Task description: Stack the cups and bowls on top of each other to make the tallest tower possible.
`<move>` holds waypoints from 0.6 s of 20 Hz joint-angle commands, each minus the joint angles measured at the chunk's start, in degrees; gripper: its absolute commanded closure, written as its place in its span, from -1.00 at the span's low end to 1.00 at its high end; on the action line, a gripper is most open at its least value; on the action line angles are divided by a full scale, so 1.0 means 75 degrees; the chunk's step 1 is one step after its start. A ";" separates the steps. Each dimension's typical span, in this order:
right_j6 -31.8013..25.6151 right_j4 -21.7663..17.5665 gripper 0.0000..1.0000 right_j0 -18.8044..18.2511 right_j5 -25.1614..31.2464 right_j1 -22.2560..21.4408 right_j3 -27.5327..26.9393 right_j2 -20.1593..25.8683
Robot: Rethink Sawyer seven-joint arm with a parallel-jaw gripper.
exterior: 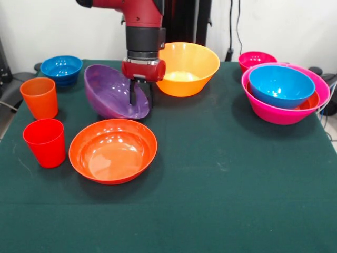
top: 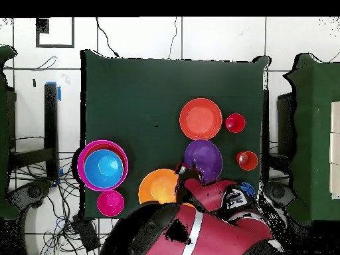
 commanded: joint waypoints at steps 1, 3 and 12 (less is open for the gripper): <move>0.0235 0.0069 -1.00 -0.0055 -0.0192 0.0663 -0.0702 0.0906; 0.0221 0.0097 -1.00 -0.0029 -0.0230 0.0677 -0.0714 0.0868; 0.0191 0.0095 -1.00 0.0036 0.0089 0.0348 -0.0536 0.0788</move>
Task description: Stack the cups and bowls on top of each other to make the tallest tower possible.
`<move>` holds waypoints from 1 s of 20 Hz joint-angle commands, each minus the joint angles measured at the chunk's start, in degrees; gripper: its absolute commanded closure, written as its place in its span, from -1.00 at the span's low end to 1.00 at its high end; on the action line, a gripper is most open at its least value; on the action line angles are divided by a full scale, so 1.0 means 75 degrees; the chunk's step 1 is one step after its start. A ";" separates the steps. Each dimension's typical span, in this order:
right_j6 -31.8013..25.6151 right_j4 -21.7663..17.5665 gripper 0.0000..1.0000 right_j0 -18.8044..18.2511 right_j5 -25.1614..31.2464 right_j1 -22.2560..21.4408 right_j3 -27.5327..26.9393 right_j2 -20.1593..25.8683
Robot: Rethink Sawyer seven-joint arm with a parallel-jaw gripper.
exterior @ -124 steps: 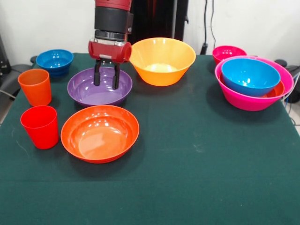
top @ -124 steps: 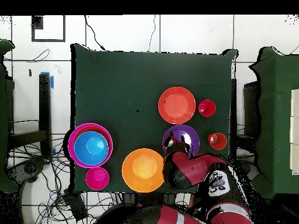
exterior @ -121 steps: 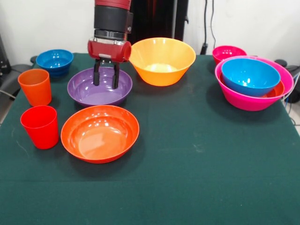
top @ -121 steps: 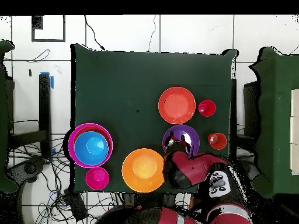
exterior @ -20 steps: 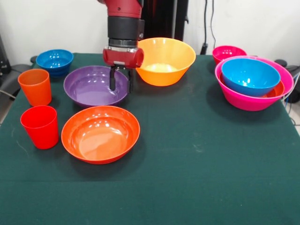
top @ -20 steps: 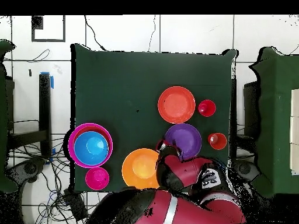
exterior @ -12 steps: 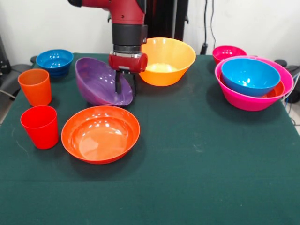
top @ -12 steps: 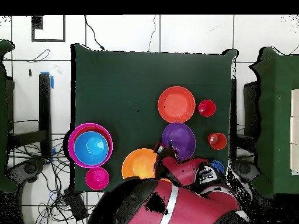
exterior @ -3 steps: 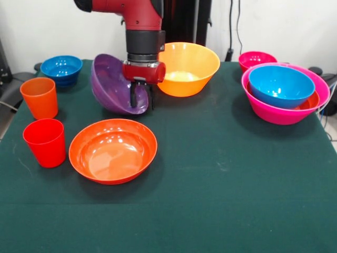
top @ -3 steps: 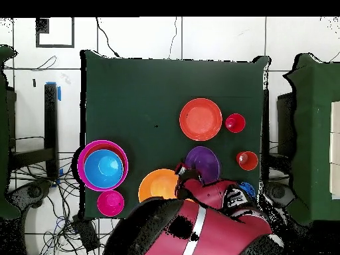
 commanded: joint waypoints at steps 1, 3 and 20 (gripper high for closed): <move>0.0186 0.0106 -1.00 0.0118 0.0370 0.0164 -0.0473 0.0779; 0.0167 0.0125 -1.00 0.0147 0.0525 0.0104 -0.0445 0.0768; 0.0107 0.0158 -1.00 0.0214 0.1392 -0.0709 0.0034 0.0878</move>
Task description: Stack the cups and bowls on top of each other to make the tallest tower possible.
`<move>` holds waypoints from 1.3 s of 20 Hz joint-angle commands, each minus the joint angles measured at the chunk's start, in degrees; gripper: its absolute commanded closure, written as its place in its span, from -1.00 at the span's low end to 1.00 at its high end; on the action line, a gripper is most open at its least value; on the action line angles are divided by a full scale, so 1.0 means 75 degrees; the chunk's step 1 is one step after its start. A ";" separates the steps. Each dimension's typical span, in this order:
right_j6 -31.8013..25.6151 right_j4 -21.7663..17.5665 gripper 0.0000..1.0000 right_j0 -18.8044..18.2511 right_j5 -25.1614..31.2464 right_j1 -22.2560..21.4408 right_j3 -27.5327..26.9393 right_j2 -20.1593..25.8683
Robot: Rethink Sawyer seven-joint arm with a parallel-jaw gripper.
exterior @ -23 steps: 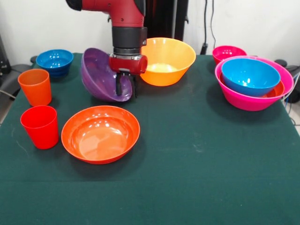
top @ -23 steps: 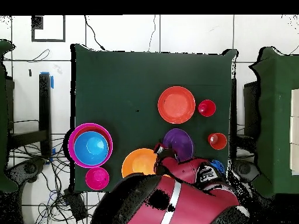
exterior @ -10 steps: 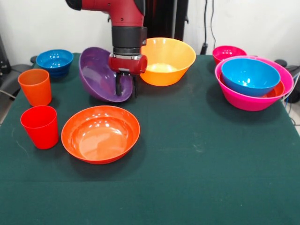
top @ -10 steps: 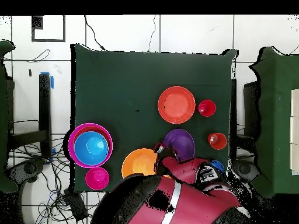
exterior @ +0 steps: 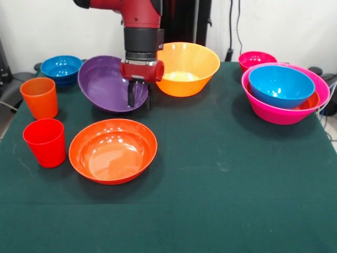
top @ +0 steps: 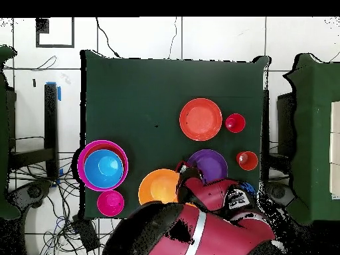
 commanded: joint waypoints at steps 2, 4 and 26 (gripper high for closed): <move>0.0111 0.0123 -1.00 0.0161 0.1326 -0.0544 0.0090 0.0924; 0.0134 0.0093 -1.00 0.0127 0.1200 -0.0374 -0.0028 0.0945; 0.0121 0.0297 1.00 0.0409 0.0428 0.0434 -0.0596 0.0551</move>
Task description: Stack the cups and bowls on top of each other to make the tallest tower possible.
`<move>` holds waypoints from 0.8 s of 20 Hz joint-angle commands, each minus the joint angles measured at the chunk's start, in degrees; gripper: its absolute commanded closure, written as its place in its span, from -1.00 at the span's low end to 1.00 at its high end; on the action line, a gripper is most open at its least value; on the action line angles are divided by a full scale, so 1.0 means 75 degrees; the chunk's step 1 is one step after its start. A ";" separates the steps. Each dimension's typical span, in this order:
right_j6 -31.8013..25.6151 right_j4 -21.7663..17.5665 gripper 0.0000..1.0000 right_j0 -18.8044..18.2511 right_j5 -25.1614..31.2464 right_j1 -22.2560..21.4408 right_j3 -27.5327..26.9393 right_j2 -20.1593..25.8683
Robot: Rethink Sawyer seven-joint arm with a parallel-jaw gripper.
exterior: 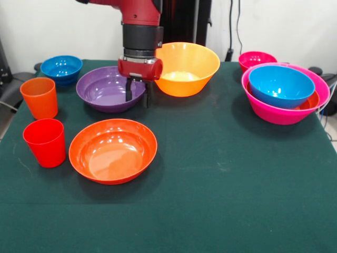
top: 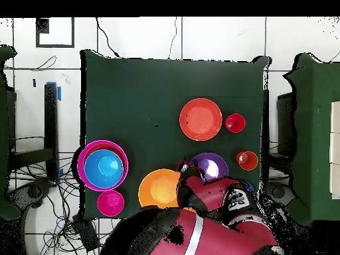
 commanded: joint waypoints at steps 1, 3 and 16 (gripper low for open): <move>0.0119 0.0492 1.00 0.0481 -0.0180 0.0676 -0.0609 0.0356; 0.0116 0.0886 1.00 0.0746 -0.0722 0.0852 -0.0637 -0.0031; 0.0121 0.0216 1.00 0.0316 0.0342 0.0293 -0.0438 0.0555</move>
